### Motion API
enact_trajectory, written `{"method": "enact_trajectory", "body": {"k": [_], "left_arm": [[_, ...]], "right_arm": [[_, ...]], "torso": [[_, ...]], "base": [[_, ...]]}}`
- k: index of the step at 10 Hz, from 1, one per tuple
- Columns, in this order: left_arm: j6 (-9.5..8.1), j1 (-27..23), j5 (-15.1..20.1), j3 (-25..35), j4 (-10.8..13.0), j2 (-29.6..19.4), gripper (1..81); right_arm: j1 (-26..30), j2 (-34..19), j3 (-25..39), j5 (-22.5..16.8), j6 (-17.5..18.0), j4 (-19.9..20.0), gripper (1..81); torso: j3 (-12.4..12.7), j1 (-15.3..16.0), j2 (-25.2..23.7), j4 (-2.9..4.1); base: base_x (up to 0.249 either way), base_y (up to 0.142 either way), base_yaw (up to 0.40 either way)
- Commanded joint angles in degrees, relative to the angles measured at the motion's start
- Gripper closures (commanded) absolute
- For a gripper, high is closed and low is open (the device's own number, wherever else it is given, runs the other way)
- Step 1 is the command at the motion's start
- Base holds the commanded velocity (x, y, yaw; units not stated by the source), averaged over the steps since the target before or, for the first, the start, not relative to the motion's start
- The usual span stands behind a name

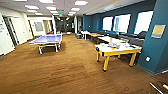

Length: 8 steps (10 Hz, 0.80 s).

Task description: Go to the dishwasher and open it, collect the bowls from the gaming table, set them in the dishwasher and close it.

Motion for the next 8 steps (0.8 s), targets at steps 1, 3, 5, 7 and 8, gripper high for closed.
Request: {"method": "enact_trajectory", "body": {"k": [1, 3, 5, 7, 8], "left_arm": [[0.2, -2.8, 2.6, -0.1, -0.2, -0.3, 1.0], [0.2, -2.8, 2.6, 0.0, -0.2, 0.0, 1.0], [0.11, -2.8, 2.6, -0.1, -0.2, 0.1, 1.0], [0.11, -2.8, 2.6, 0.0, -0.1, 0.0, 1.0], [0.11, -2.8, 2.6, -0.1, -0.1, -0.2, 1.0]], "right_arm": [[2.7, 0.3, 0.2, -2.3, -0.1, -0.2, 1.0], [2.8, 0.2, 0.2, -2.3, -0.1, -0.2, 1.0], [2.9, 0.2, 0.2, -2.4, -0.1, -0.2, 1.0], [3.1, 0.3, 0.3, -2.4, -0.1, -0.2, 1.0], [3.1, 0.3, 0.3, -2.4, -0.1, -0.2, 1.0]], "torso": [[0.0, 0.0, 0.0, 0.0], [0.0, 0.0, 0.0, 0.0], [0.0, 0.0, 0.0, 0.0], [0.0, 0.0, 0.0, 0.0], [0.0, 0.0, 0.0, 0.0]], "base": [[0.158, 0.0, 0.0], [0.158, 0.0, 0.0], [0.158, 0.0, 0.0], [0.158, 0.0, 0.0], [0.158, 0.0, 0.0]]}}
